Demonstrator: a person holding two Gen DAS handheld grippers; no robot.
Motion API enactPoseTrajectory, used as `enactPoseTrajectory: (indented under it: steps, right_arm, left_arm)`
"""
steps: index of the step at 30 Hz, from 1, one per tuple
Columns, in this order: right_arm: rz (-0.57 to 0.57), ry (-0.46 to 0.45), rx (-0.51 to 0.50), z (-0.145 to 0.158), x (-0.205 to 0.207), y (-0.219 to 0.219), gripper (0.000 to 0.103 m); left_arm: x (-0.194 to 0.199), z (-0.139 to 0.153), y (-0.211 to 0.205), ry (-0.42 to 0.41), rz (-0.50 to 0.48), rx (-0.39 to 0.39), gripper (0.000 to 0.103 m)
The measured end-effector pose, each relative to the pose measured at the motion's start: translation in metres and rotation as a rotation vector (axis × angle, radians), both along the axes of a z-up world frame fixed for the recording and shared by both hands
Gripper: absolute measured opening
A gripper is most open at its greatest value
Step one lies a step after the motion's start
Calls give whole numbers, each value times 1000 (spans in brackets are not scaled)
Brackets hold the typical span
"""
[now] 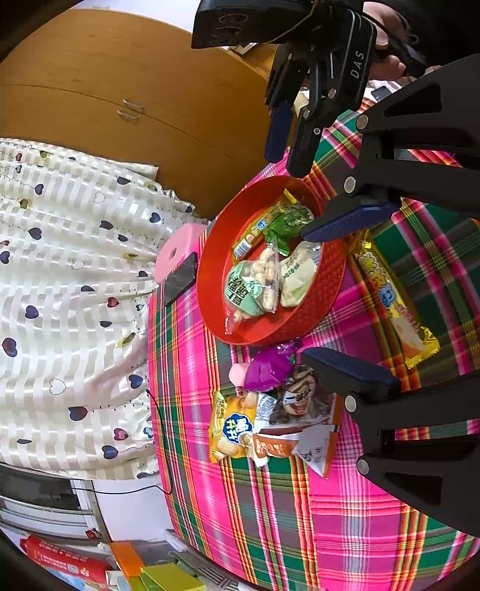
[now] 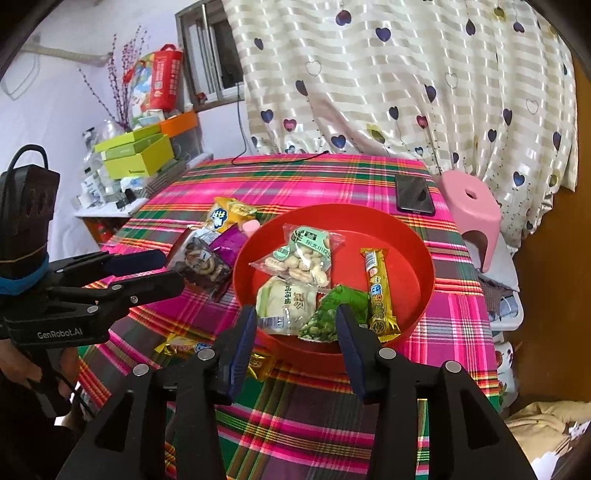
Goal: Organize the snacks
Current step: 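Move the left tool to the second yellow wafer bar and grasp it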
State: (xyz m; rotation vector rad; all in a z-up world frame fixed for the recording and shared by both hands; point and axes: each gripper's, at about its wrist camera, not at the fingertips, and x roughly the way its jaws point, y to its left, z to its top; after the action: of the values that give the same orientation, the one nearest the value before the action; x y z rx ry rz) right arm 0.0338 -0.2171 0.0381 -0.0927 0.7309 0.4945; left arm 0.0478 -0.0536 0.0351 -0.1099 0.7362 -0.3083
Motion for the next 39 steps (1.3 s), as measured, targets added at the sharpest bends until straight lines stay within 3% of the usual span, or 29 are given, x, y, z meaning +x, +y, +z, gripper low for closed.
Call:
enactPoseTrajectory:
  steps: [21, 32, 39]
  right_arm:
    - [43, 28, 10, -9, -3, 8, 44]
    - [40, 38, 15, -12, -3, 7, 44]
    - [40, 42, 13, -14, -4, 8, 44]
  left_arm:
    - [-8, -22, 9, 38, -8, 22, 60]
    - [0, -57, -12, 95, -170, 97, 60]
    - [1, -82, -27, 148, -228, 186, 60]
